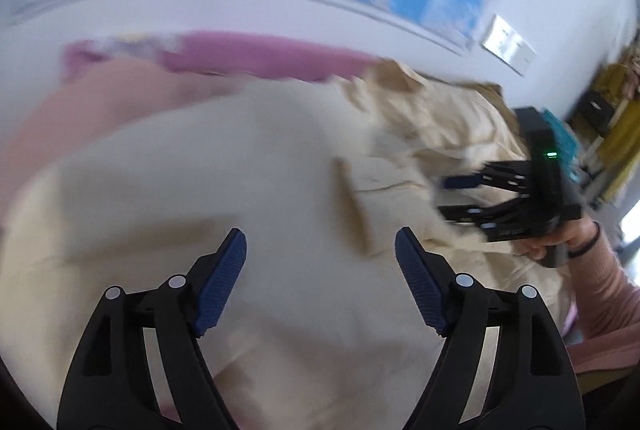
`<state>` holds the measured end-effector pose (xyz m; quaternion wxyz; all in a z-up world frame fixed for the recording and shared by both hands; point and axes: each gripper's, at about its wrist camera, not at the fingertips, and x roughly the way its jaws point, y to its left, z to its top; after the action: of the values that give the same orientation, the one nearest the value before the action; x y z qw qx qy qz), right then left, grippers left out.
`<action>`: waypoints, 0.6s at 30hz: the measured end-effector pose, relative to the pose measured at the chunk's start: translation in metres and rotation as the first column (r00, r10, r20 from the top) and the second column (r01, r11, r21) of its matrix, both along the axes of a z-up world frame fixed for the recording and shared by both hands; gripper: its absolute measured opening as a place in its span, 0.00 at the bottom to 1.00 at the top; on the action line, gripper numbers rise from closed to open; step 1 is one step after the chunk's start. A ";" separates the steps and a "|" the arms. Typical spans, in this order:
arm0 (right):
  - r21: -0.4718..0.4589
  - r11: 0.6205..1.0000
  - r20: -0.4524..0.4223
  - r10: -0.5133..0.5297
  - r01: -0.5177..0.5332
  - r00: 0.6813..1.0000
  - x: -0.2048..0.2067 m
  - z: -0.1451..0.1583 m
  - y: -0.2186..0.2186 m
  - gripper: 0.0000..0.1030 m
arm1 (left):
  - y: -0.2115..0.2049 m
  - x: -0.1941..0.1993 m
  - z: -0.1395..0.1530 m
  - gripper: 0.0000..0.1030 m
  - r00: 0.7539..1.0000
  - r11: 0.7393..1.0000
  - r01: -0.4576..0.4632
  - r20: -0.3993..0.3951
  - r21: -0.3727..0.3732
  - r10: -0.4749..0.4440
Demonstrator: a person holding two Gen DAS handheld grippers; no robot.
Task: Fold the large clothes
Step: 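Grasp the shirt edge with the left gripper and fold it over the body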
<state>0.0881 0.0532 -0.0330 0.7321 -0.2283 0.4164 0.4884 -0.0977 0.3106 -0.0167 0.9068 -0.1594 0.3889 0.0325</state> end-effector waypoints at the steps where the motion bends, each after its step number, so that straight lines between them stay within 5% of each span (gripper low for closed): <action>1: 0.018 1.000 0.003 0.011 -0.011 1.000 -0.004 0.006 -0.001 0.52 | 0.007 -0.018 0.007 0.75 0.999 0.999 -0.045 0.012 0.027 0.044; 6: 0.081 0.994 0.030 0.074 -0.076 0.997 -0.027 0.025 0.017 0.55 | 0.039 -0.083 0.037 0.80 0.979 0.977 -0.195 0.073 0.088 0.189; 10: 0.046 0.994 -0.007 0.102 -0.101 0.995 -0.031 0.008 0.041 0.55 | 0.060 -0.125 0.046 0.80 0.957 0.950 -0.288 0.065 0.123 0.281; 14: -0.003 0.997 -0.042 0.081 -0.081 0.996 -0.030 -0.015 0.055 0.57 | 0.080 -0.162 0.034 0.86 0.937 0.928 -0.349 0.010 0.128 0.350; 18: 0.026 0.996 -0.053 0.083 -0.082 0.995 -0.037 -0.005 0.050 0.57 | 0.088 -0.186 0.010 0.86 0.921 0.919 -0.375 -0.063 0.123 0.385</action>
<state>0.0513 0.1035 -0.0381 0.7022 -0.2235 0.4205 0.5292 -0.2833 0.3983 -0.0065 0.8729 -0.1807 0.3869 0.2360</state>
